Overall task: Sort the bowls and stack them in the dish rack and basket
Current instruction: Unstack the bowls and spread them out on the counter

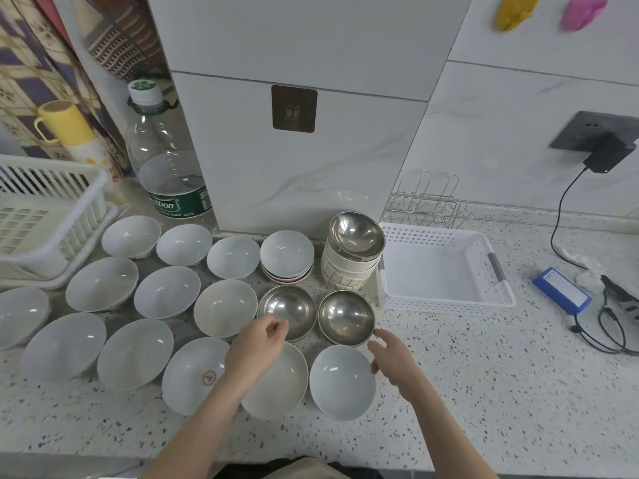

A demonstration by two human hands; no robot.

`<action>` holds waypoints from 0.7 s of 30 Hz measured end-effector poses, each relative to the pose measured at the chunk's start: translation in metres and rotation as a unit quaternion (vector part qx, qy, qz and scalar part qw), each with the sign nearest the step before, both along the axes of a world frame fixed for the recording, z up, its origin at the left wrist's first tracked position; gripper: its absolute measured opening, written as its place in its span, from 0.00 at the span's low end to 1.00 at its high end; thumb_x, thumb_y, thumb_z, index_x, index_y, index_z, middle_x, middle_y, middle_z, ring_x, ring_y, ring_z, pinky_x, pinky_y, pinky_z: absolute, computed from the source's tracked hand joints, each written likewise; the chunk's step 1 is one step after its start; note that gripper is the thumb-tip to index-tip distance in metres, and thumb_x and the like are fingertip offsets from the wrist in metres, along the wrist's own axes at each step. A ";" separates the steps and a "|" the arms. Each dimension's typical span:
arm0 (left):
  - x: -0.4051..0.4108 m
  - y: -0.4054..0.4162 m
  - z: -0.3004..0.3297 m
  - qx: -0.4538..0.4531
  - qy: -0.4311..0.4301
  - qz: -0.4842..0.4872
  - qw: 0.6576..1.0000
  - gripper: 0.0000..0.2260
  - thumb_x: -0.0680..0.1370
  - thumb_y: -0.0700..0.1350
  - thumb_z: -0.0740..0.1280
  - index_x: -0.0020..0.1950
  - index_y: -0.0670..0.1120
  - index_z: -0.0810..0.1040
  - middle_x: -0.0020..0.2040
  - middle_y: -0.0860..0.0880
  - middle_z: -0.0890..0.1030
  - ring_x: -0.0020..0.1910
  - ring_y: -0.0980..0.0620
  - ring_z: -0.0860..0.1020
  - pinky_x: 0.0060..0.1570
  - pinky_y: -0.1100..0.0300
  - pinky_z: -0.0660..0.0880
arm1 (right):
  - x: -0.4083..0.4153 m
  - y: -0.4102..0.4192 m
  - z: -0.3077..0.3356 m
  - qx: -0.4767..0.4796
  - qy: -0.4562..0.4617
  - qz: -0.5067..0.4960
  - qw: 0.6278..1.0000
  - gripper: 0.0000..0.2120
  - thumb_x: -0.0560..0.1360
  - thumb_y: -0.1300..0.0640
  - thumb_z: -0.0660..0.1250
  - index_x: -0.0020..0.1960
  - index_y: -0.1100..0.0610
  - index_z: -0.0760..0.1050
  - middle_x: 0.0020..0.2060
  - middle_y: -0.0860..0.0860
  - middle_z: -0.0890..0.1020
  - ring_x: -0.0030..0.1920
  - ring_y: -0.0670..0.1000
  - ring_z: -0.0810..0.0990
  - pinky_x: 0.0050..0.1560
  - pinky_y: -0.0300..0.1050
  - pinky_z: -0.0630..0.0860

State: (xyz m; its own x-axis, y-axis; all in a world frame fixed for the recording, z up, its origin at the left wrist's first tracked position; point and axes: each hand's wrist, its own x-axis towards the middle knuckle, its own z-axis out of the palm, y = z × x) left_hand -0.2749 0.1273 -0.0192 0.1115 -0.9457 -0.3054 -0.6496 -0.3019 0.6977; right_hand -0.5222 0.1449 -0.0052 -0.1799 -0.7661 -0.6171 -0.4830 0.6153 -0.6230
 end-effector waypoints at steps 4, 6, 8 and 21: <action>0.013 -0.027 -0.003 0.014 0.098 0.073 0.992 0.08 0.79 0.52 0.64 0.50 0.49 0.77 0.41 0.49 0.82 0.44 0.48 0.80 0.47 0.52 0.75 | -0.002 -0.001 0.004 -0.018 0.022 -0.036 0.999 0.22 0.80 0.53 0.57 0.74 0.53 0.64 0.38 0.54 0.83 0.40 0.44 0.78 0.35 0.40 0.68; 0.020 -0.046 -0.003 0.007 0.131 0.124 0.984 0.13 0.79 0.52 0.64 0.59 0.46 0.75 0.47 0.45 0.83 0.48 0.47 0.80 0.48 0.52 0.74 | 0.001 -0.003 0.008 -0.048 0.032 -0.068 0.996 0.21 0.80 0.54 0.58 0.73 0.53 0.66 0.36 0.54 0.83 0.40 0.46 0.79 0.37 0.42 0.69; 0.024 -0.066 0.000 0.011 0.168 0.165 0.972 0.19 0.79 0.52 0.64 0.67 0.45 0.70 0.48 0.44 0.83 0.41 0.50 0.78 0.49 0.47 0.74 | 0.008 -0.007 0.014 -0.072 -0.008 -0.104 0.992 0.18 0.79 0.55 0.60 0.69 0.52 0.70 0.33 0.52 0.82 0.32 0.45 0.77 0.30 0.39 0.68; 0.024 -0.136 0.005 0.108 0.188 0.092 0.972 0.30 0.78 0.40 0.60 0.78 0.56 0.54 0.45 0.39 0.84 0.16 0.58 0.72 0.17 0.68 0.63 | 0.075 -0.024 0.018 -0.055 -0.170 -0.135 0.975 0.11 0.79 0.58 0.62 0.61 0.50 0.73 0.27 0.51 0.77 0.22 0.44 0.64 0.21 0.36 0.60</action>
